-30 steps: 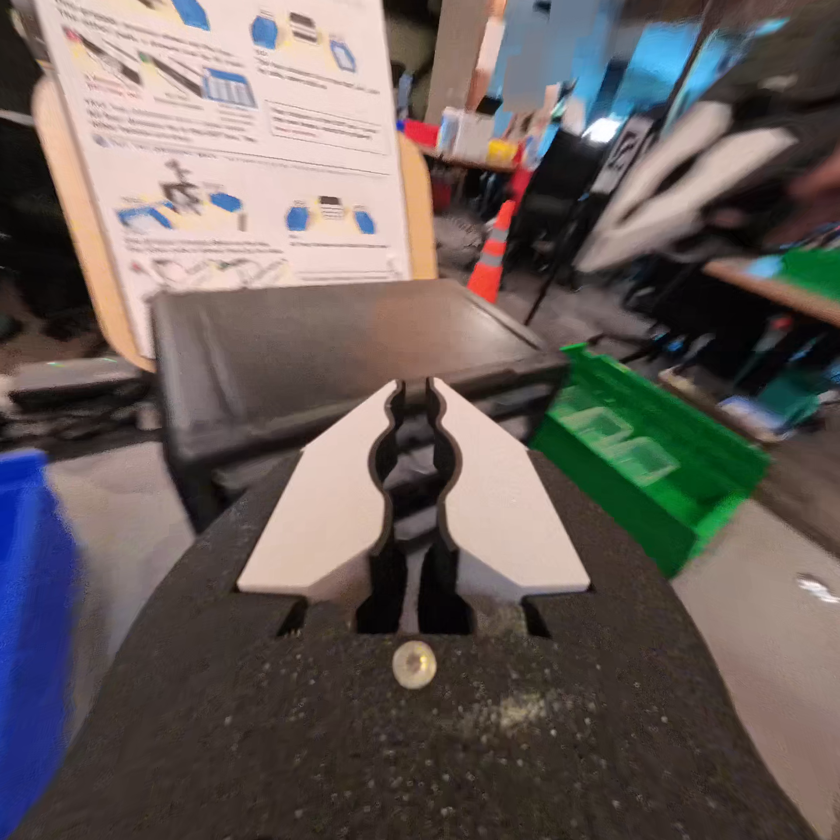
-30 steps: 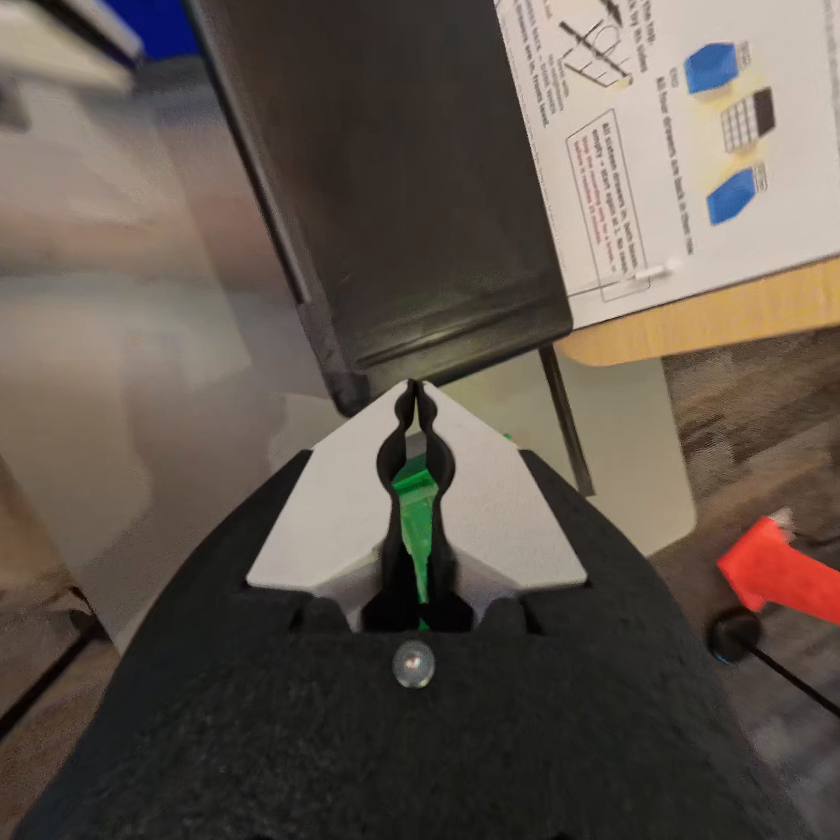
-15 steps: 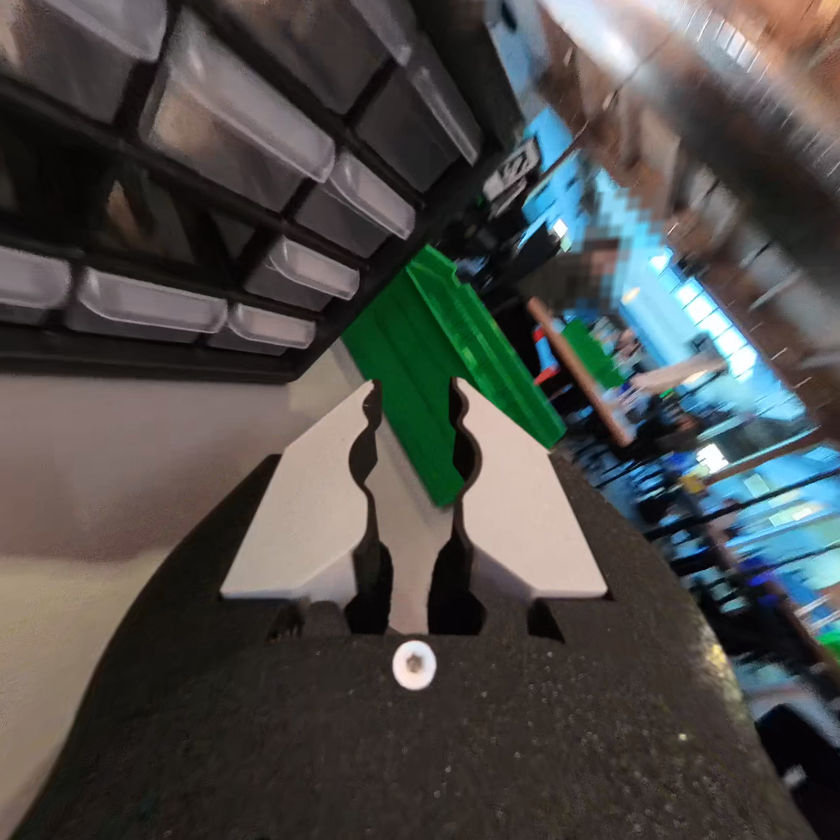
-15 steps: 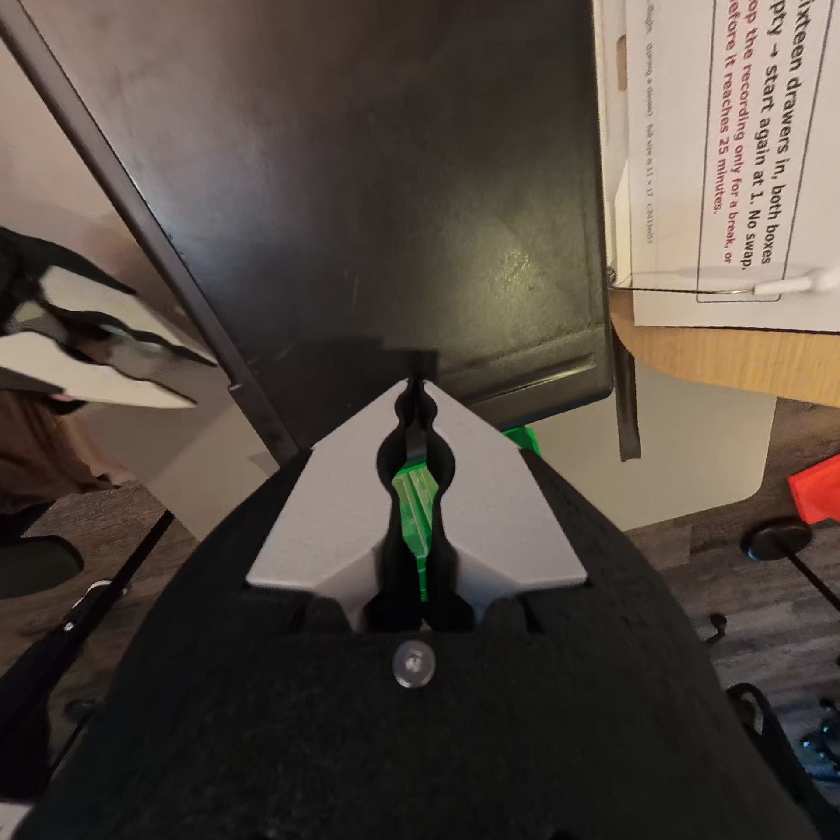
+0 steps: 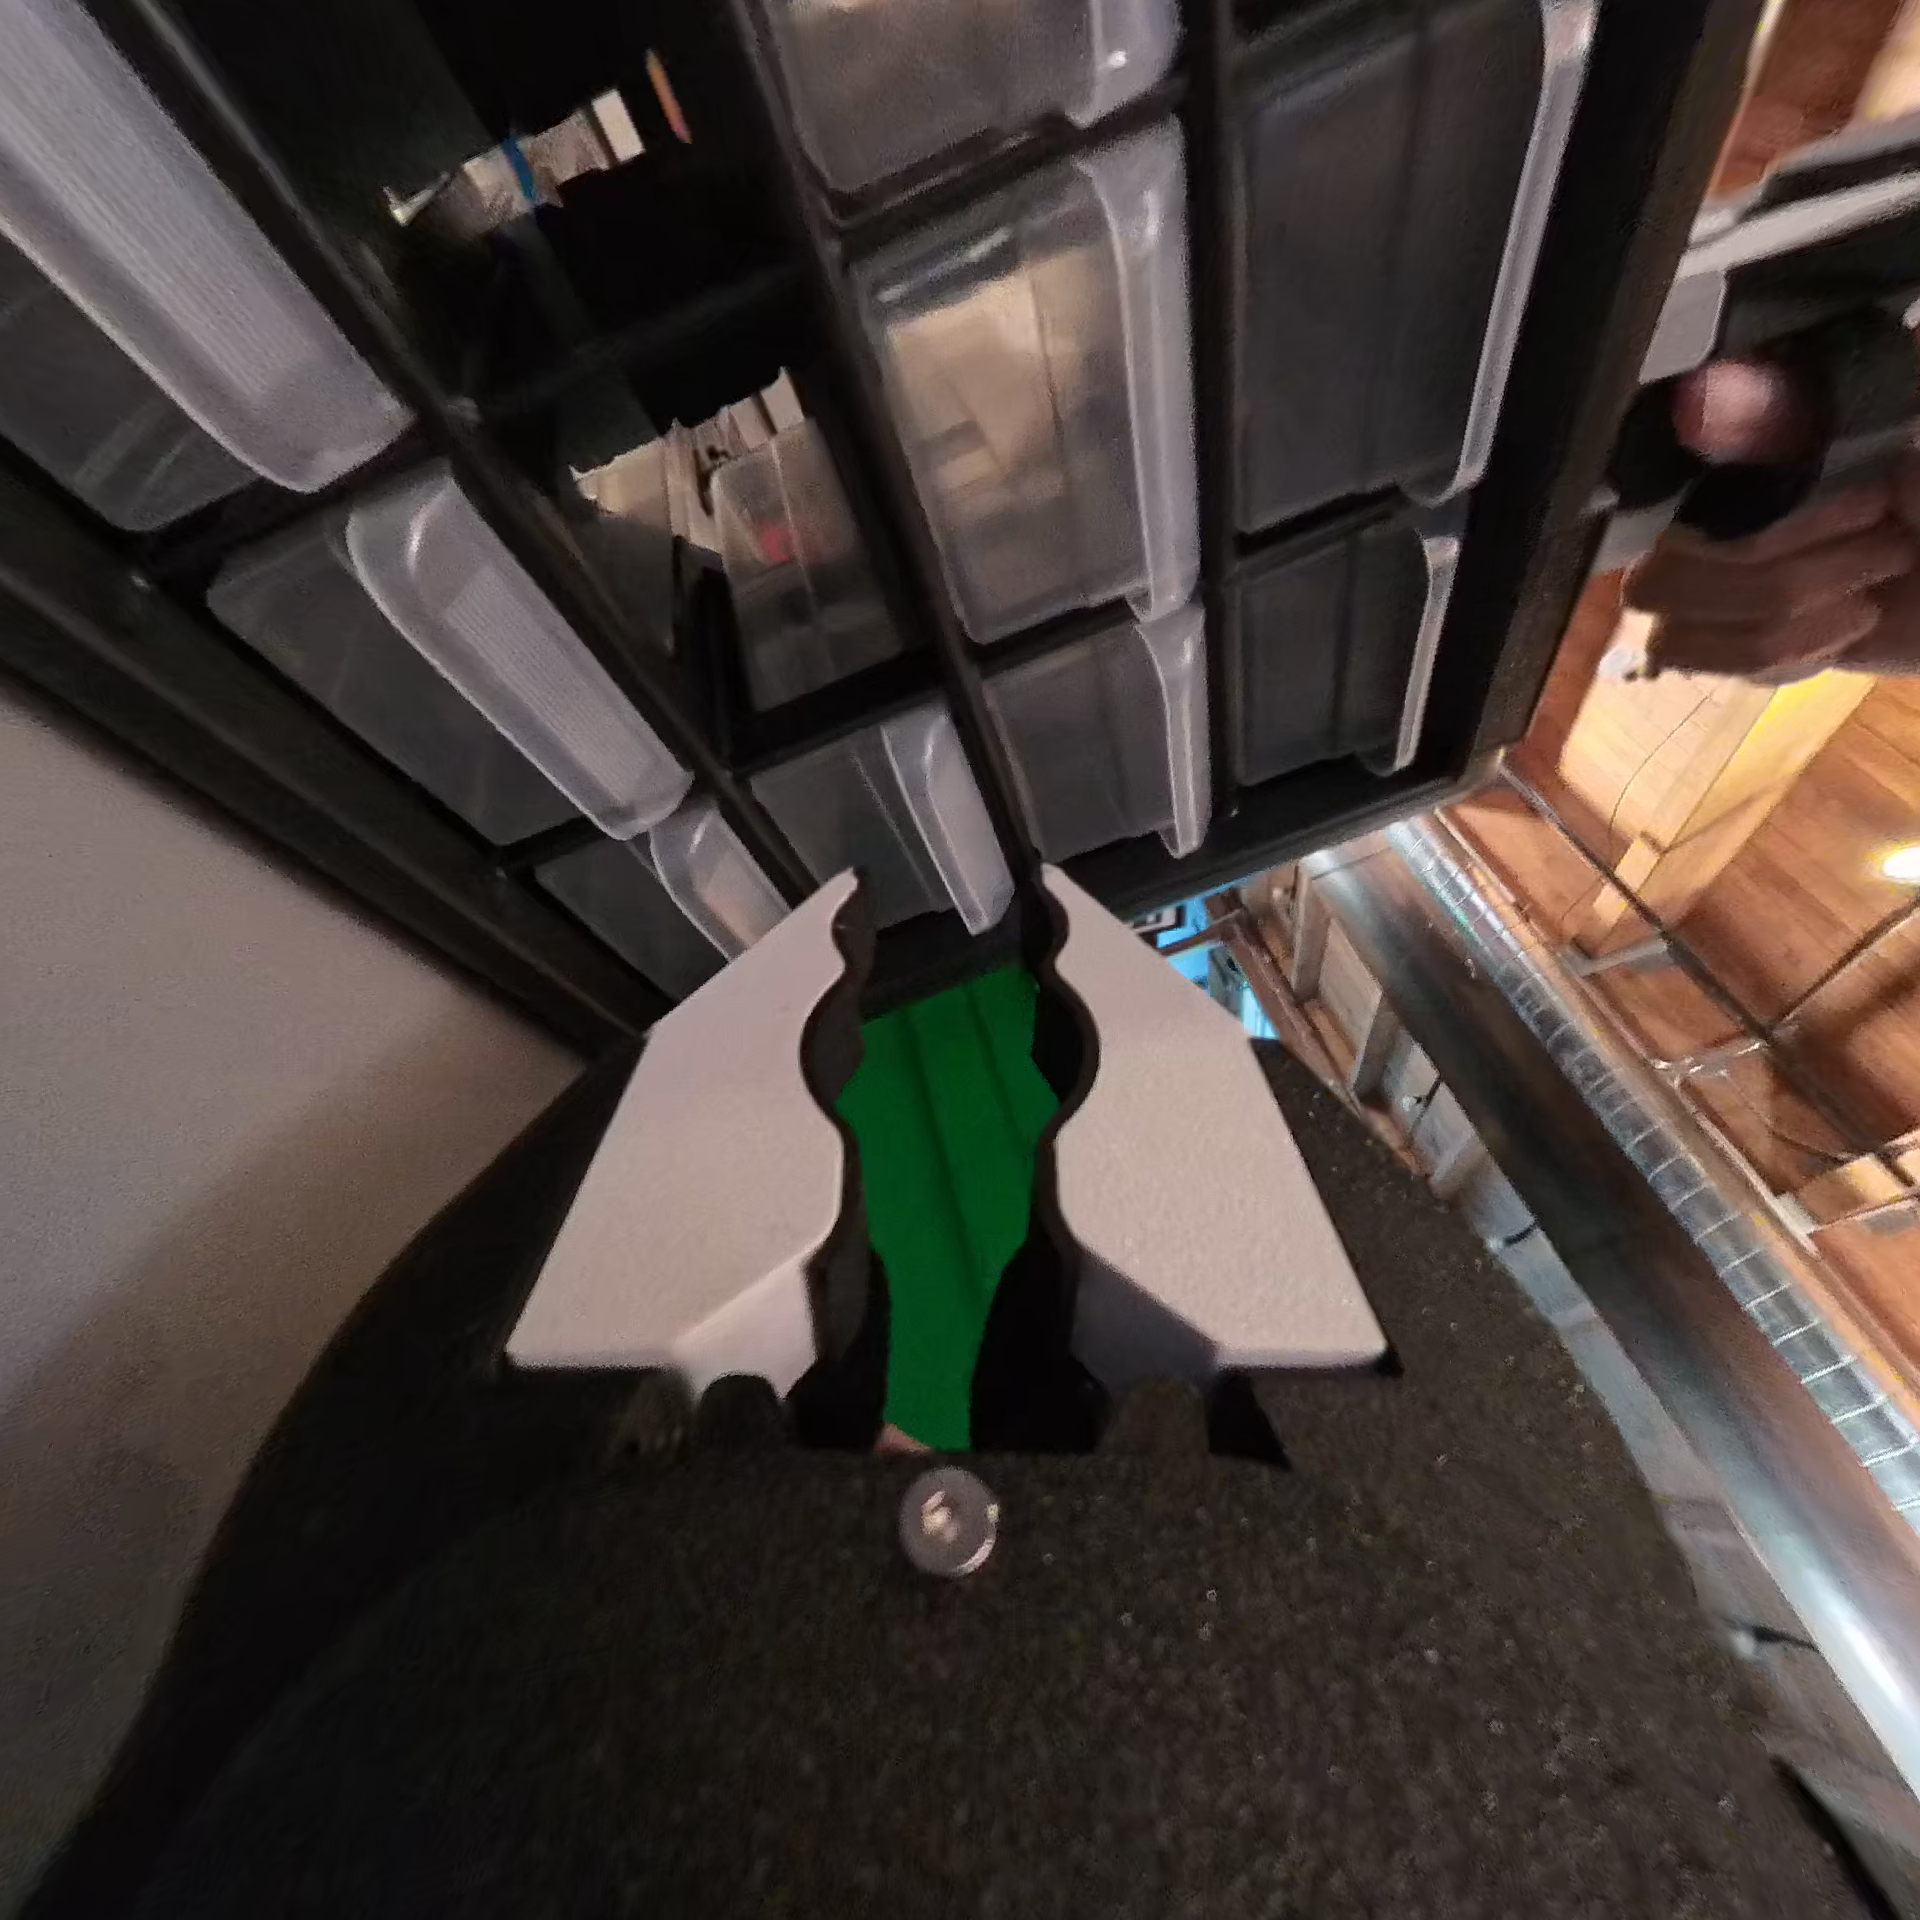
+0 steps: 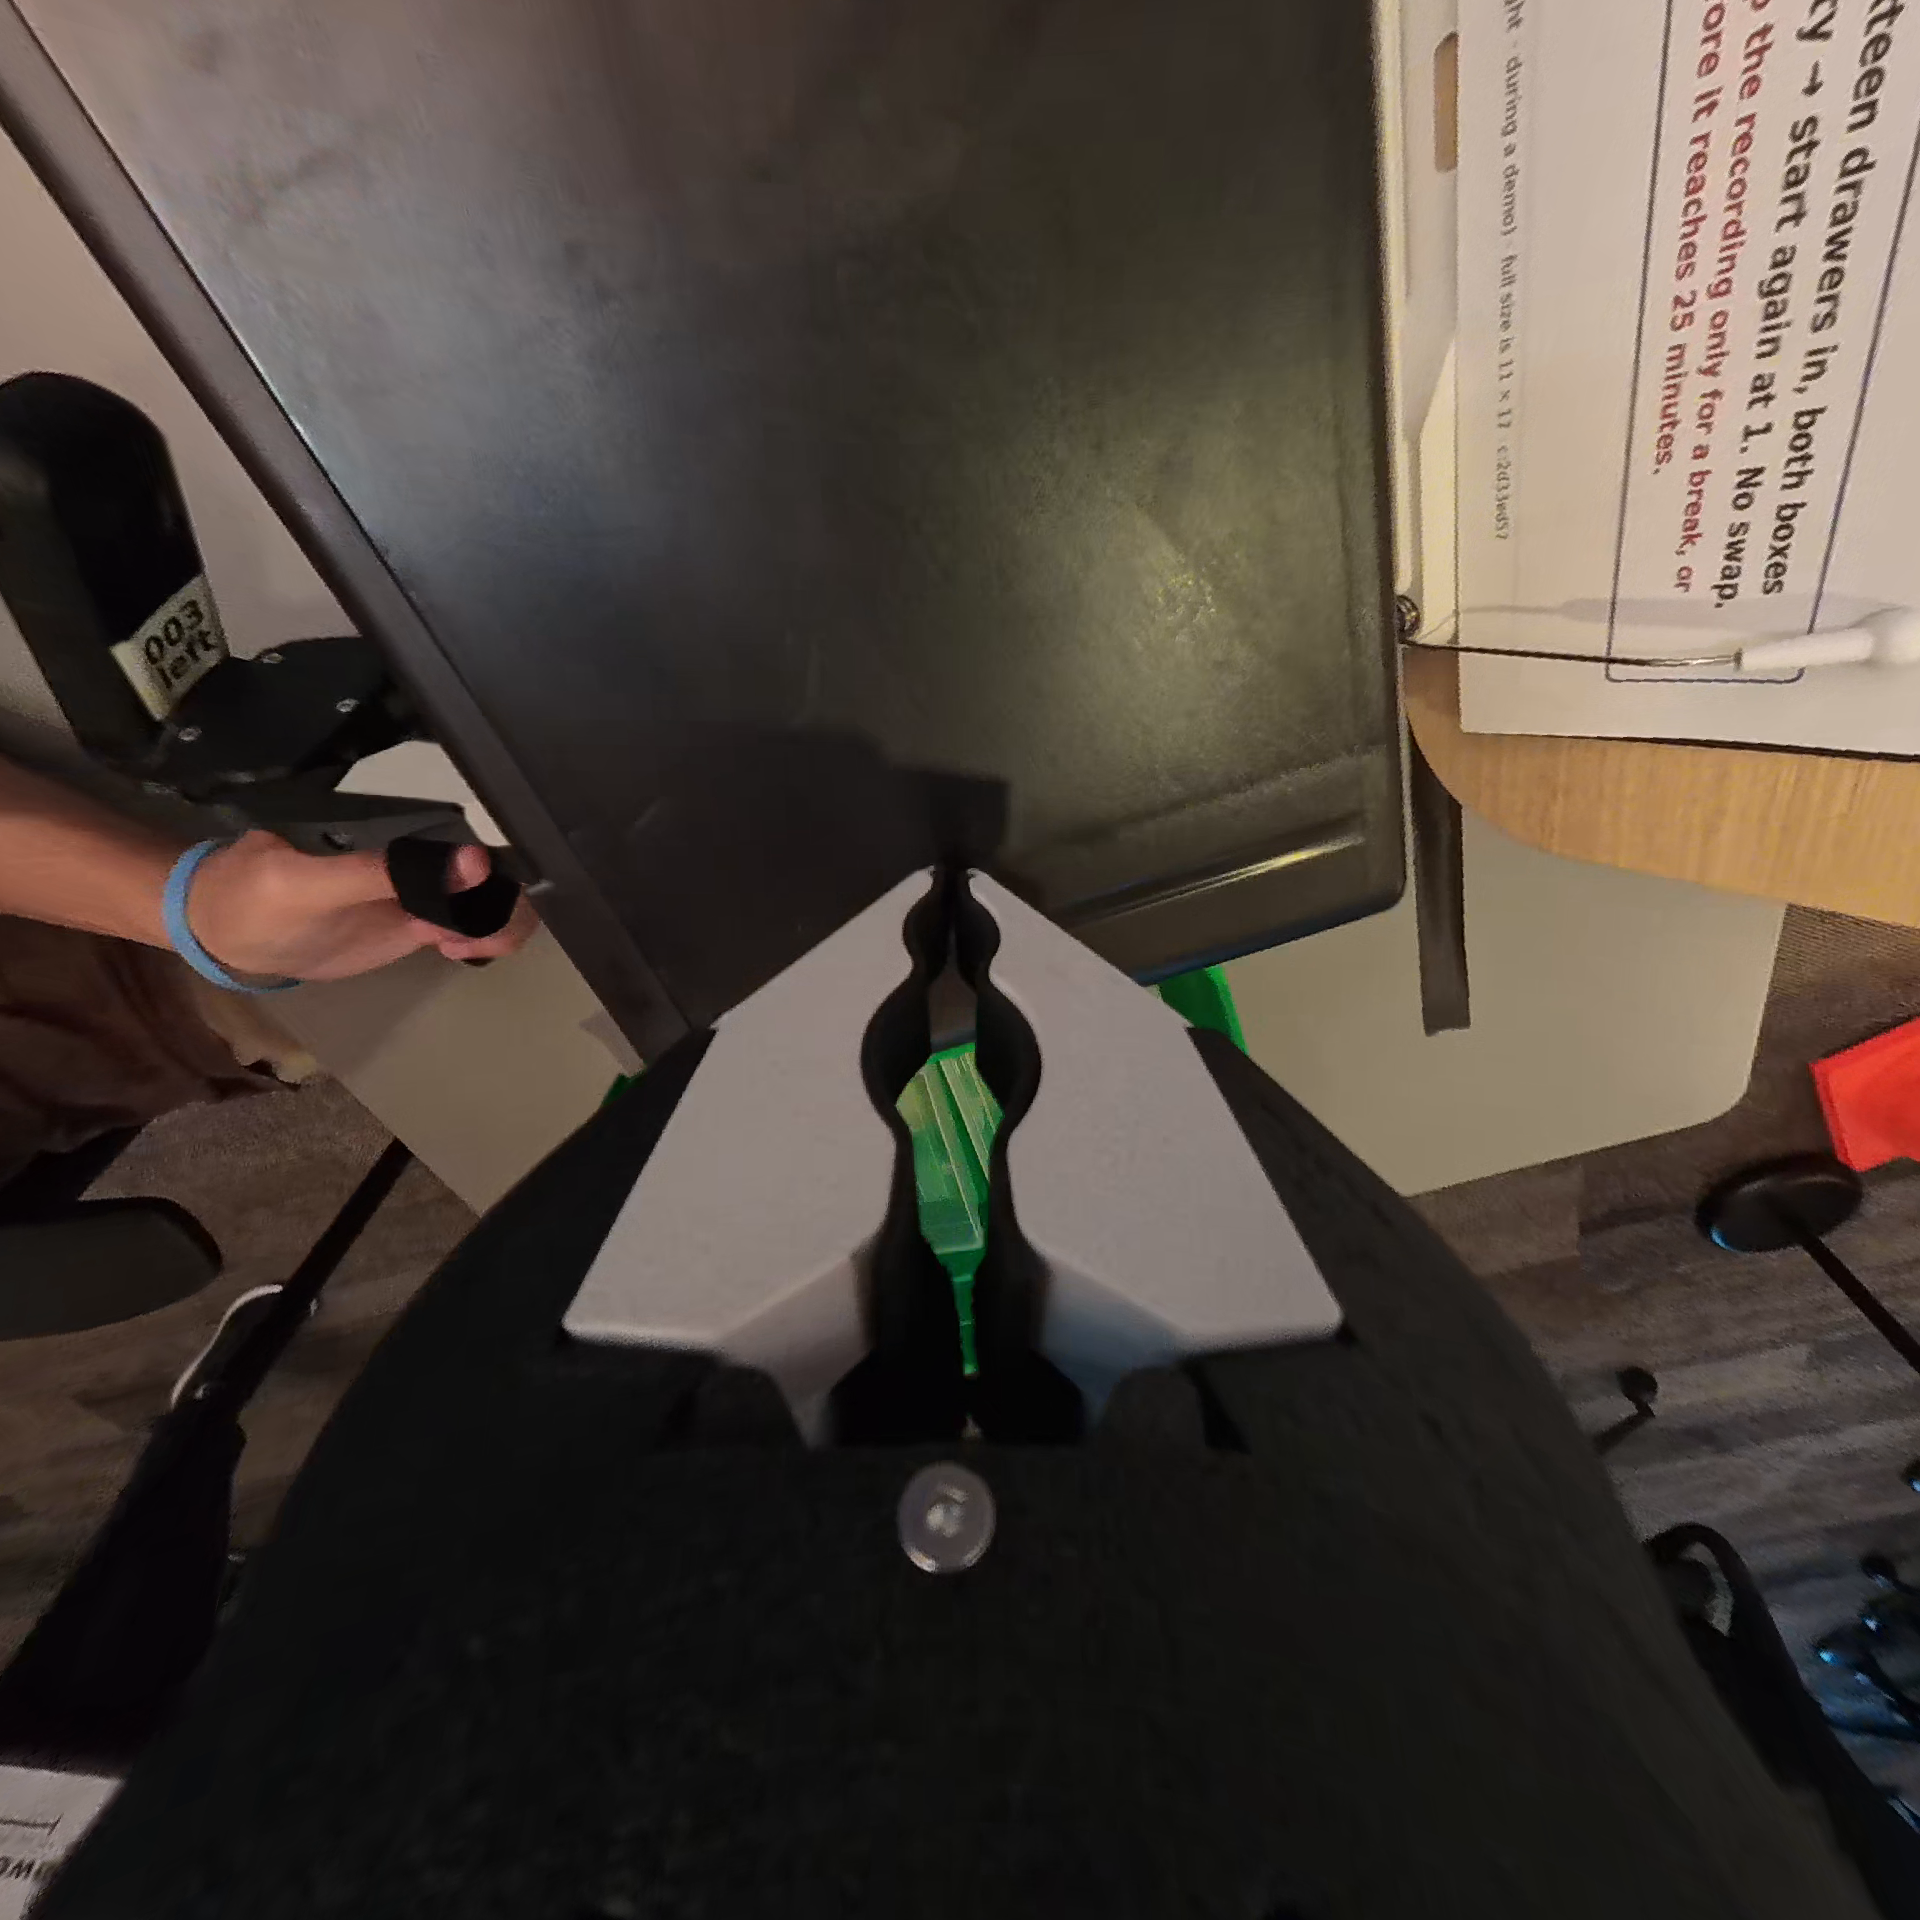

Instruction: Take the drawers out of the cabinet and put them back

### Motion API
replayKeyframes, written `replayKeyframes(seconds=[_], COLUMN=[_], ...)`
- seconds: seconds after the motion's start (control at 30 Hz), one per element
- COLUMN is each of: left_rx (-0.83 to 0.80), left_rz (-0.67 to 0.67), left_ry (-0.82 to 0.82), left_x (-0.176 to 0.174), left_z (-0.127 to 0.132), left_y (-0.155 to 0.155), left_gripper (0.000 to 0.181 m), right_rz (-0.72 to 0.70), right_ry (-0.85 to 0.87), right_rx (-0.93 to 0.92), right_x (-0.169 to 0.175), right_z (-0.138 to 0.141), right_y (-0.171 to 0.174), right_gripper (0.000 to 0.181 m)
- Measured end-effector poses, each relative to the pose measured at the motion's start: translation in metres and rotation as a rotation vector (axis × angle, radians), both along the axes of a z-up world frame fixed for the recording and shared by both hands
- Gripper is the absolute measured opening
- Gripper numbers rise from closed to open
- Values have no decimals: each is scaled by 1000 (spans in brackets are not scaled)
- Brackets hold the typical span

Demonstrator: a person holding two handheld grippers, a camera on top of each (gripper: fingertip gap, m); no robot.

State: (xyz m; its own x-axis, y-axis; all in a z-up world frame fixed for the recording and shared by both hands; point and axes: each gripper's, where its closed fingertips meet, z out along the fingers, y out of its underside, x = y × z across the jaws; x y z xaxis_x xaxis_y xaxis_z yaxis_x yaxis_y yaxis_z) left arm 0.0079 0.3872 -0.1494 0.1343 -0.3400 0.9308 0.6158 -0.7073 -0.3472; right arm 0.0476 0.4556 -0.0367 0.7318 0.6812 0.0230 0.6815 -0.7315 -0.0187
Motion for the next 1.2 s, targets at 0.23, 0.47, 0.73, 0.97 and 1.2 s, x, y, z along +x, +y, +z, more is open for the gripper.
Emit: replayKeyframes(seconds=[0.23, 0.47, 0.73, 0.97, 1.2], left_rx=[-52, -55, -49, -25, -16], left_rz=[20, 53, 36, -13, -77], left_ry=[-91, -183, -245, -225, -196], left_x=[8, 6, 6, -2, -12], left_z=[0, 2, 7, 7, 7], left_y=[9, 13, 8, -11, -35], left_gripper=[23, 13, 4, 3, 3], right_rz=[-5, -5, -22, -32, -26], right_ry=[36, 37, 78, 90, 54], right_rx=[27, 26, 45, 60, 55], right_x=[0, 0, 0, 0, 0], right_z=[0, 0, 0, 0, 0], right_y=[0, 0, 0, 0, 0], right_gripper=[0, 0, 0, 0, 0])
